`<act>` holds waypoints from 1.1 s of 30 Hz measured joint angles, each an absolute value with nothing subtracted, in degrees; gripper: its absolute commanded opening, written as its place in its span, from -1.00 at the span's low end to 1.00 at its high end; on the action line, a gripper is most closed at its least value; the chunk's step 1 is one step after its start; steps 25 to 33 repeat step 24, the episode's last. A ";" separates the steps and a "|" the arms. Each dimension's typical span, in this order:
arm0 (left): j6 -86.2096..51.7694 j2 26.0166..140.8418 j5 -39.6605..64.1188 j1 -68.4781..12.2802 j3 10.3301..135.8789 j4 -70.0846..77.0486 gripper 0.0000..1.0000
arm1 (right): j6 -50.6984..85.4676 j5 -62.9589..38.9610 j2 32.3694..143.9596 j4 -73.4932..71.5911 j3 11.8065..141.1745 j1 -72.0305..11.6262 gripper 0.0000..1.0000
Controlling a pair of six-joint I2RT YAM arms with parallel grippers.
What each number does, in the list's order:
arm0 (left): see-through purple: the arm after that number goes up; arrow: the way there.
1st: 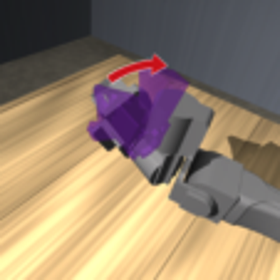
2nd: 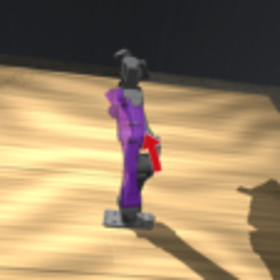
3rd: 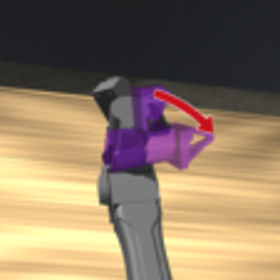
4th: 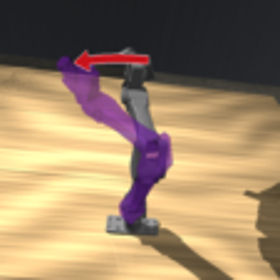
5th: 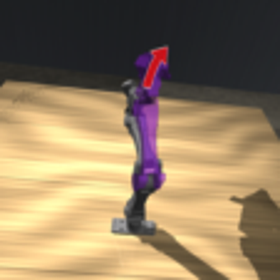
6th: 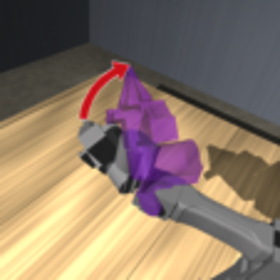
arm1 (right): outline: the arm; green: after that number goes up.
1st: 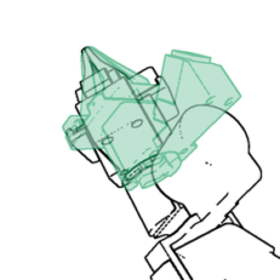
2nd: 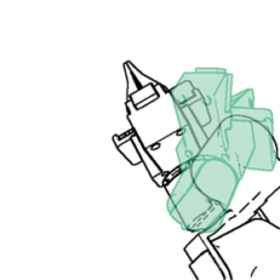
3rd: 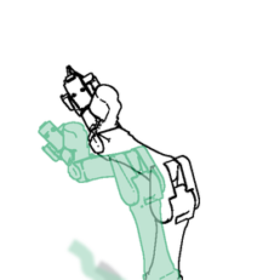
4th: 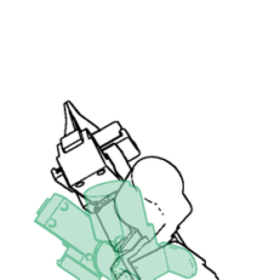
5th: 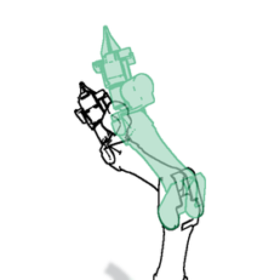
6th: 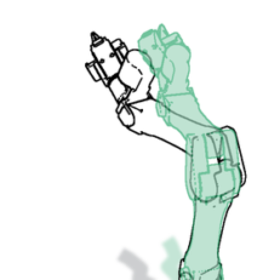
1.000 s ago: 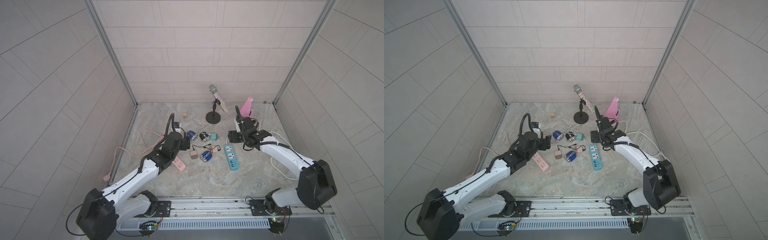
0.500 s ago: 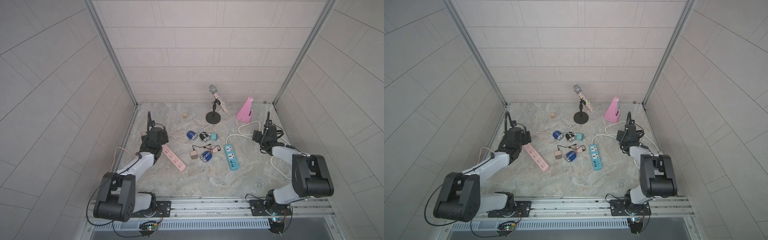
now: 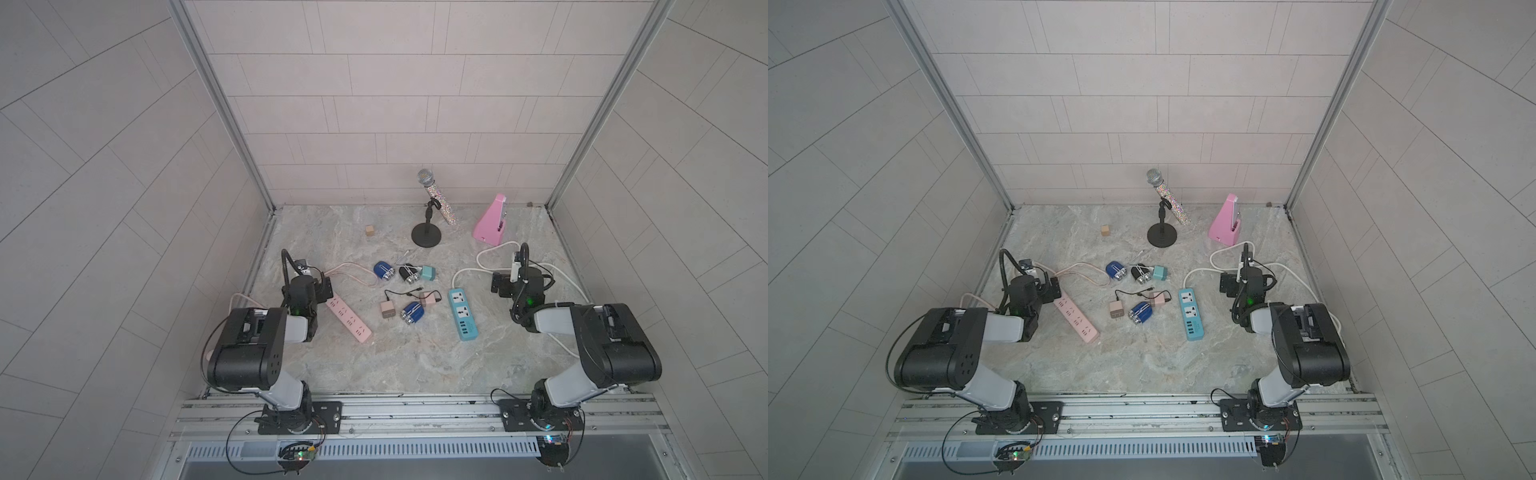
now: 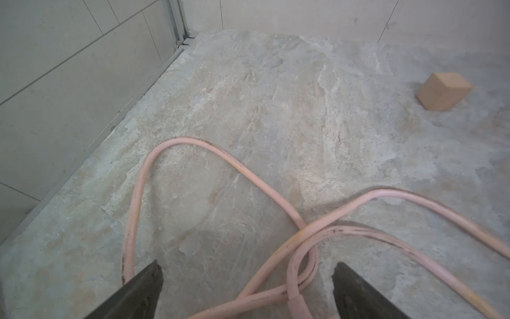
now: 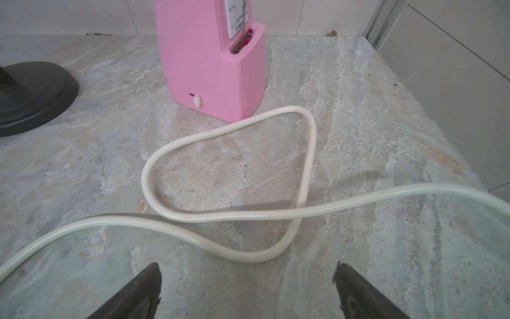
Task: Unplug the electric shaver
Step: Reset both arms
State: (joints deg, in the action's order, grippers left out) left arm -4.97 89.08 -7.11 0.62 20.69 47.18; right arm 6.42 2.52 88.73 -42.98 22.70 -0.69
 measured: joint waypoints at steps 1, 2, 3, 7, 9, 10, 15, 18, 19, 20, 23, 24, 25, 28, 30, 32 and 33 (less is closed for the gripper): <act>-4.78 89.43 -6.59 0.62 20.71 49.10 1.00 | 6.00 3.38 89.21 -45.67 21.32 -1.10 0.99; -4.54 89.73 -6.04 0.62 20.75 50.26 1.00 | 5.76 4.01 89.38 -46.52 20.69 -1.32 0.99; -4.32 89.84 -5.34 0.62 20.99 50.22 1.00 | 5.54 4.62 89.38 -46.74 20.43 -1.50 0.99; -3.22 89.82 -3.33 0.62 22.06 49.80 1.00 | 5.13 6.61 89.49 -50.76 20.58 -1.52 0.99; -2.92 89.93 -2.68 0.62 22.09 50.48 1.00 | 5.06 7.11 89.49 -52.01 20.67 -1.50 0.99; -2.85 89.93 -2.52 0.62 22.09 50.39 1.00 | 4.95 7.29 89.54 -52.64 20.67 -1.52 0.99; -2.50 90.11 -1.98 0.62 22.09 50.76 1.00 | 4.91 7.94 89.60 -53.23 20.67 -1.52 0.99; -2.48 90.19 -1.61 0.62 22.11 50.78 1.00 | 4.91 8.01 89.60 -53.39 20.67 -1.52 0.99; -2.48 90.26 -1.52 0.62 22.13 50.74 1.00 | 4.91 8.01 89.60 -53.39 20.67 -1.52 0.99; -2.48 90.39 -1.48 0.62 22.17 50.74 1.00 | 4.91 8.01 89.60 -53.39 20.67 -1.52 0.99; -2.46 90.63 -1.41 0.62 22.22 50.72 1.00 | 4.91 8.01 89.60 -53.41 20.67 -1.50 0.99; -2.39 90.63 -1.26 0.62 22.22 50.74 1.00 | 4.91 8.03 89.60 -53.41 20.67 -1.52 0.99; -2.39 90.63 -1.26 0.62 22.22 50.74 1.00 | 4.91 8.03 89.60 -53.41 20.67 -1.52 0.99; -2.39 90.63 -1.26 0.62 22.22 50.74 1.00 | 4.91 8.03 89.60 -53.41 20.67 -1.52 0.99; -2.39 90.63 -1.26 0.62 22.22 50.74 1.00 | 4.91 8.03 89.60 -53.41 20.67 -1.52 0.99; -2.39 90.63 -1.26 0.62 22.22 50.74 1.00 | 4.91 8.03 89.60 -53.41 20.67 -1.52 0.99; -2.39 90.63 -1.26 0.62 22.22 50.74 1.00 | 4.91 8.03 89.60 -53.41 20.67 -1.52 0.99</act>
